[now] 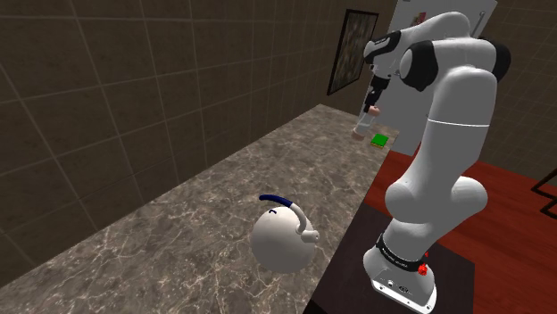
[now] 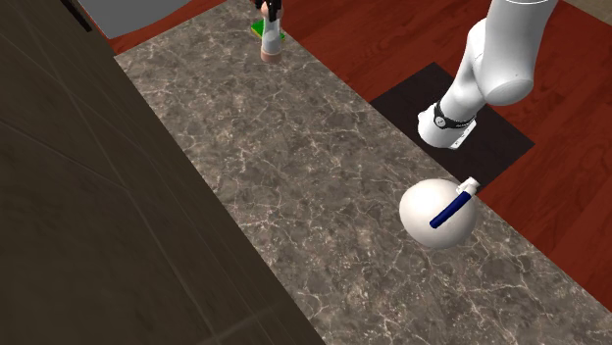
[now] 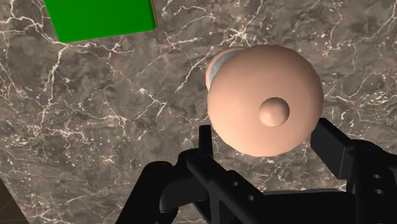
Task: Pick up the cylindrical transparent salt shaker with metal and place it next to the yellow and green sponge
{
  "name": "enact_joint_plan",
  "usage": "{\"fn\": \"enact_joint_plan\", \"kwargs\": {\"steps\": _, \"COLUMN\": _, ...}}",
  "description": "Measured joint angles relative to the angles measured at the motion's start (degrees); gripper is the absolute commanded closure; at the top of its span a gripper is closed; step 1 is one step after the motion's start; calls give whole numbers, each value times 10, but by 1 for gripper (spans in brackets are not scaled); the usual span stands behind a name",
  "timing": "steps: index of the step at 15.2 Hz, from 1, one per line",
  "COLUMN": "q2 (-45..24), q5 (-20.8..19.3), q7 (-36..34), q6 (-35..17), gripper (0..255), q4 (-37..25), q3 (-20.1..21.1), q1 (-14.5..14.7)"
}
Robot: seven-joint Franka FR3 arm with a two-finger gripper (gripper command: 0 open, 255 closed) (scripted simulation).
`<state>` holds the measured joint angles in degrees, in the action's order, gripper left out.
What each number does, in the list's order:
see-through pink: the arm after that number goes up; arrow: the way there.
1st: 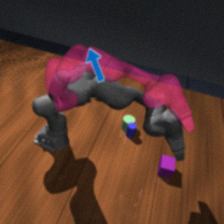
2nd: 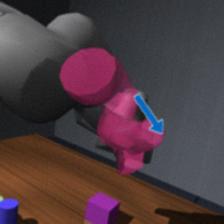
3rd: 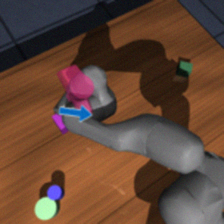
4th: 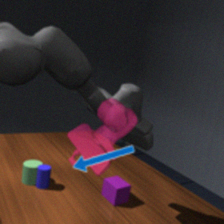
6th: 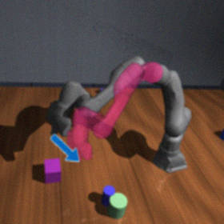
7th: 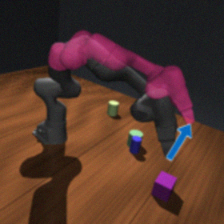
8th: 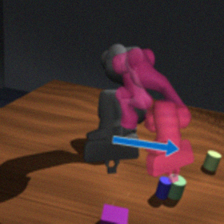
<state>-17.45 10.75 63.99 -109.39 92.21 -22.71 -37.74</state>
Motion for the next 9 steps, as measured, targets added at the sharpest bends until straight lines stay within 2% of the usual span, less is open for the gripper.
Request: {"fn": "enact_joint_plan", "kwargs": {"steps": 9, "q2": -16, "q5": 10, "q7": 11, "q6": -64, "gripper": 255, "q4": 50, "q3": 4, "q1": -1}}
